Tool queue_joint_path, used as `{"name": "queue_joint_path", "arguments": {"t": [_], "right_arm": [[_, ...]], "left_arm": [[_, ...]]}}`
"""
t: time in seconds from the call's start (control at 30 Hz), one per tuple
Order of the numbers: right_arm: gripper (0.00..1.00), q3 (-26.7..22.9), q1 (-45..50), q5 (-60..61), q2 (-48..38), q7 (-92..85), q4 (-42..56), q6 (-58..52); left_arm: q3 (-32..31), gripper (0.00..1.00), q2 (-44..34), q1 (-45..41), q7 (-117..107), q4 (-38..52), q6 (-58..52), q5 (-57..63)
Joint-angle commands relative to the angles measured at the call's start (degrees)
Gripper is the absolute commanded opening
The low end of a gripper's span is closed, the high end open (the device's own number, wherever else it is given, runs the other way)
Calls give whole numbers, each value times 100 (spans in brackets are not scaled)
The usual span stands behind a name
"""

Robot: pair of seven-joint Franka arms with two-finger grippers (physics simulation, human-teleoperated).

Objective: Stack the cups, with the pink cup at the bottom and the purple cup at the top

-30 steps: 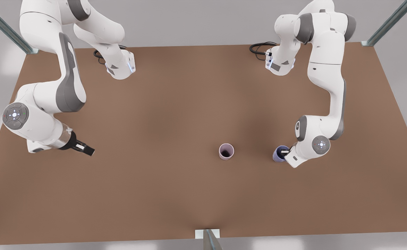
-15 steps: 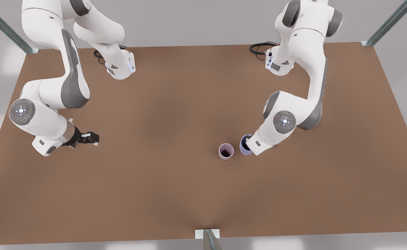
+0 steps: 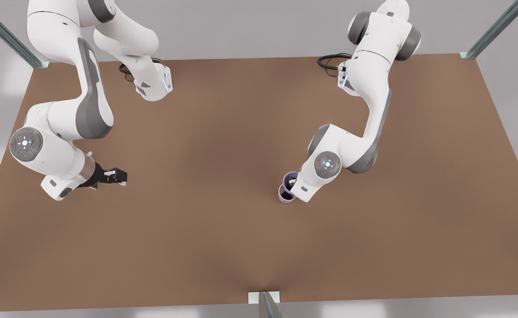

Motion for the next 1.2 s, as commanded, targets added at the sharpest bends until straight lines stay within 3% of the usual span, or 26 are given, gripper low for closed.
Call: {"name": "queue_joint_path", "arguments": {"t": [0.0, 0.93, 0.97, 1.0, 1.07, 1.17], "right_arm": [[100, 3, 4, 9, -6, 1067, 2, -43], [100, -6, -48, 17, 47, 971, 11, -34], [100, -6, -48, 17, 47, 971, 11, -34], [100, -6, -48, 17, 47, 971, 11, -34], [100, -6, -48, 17, 47, 971, 11, -34], [100, -6, -48, 17, 47, 971, 11, -34]], "left_arm": [[-7, 21, 31, -1, -1734, -5, 348, -43], [-68, 21, 339, -1, -1707, -110, 515, -34], [-77, 32, 339, -1, -1699, -111, 515, -34], [-77, 62, 339, -1, -1655, -111, 507, -34], [-77, 82, 339, -1, -1646, -111, 507, -34], [-77, 96, 330, -1, -1628, -111, 498, -26]]}}
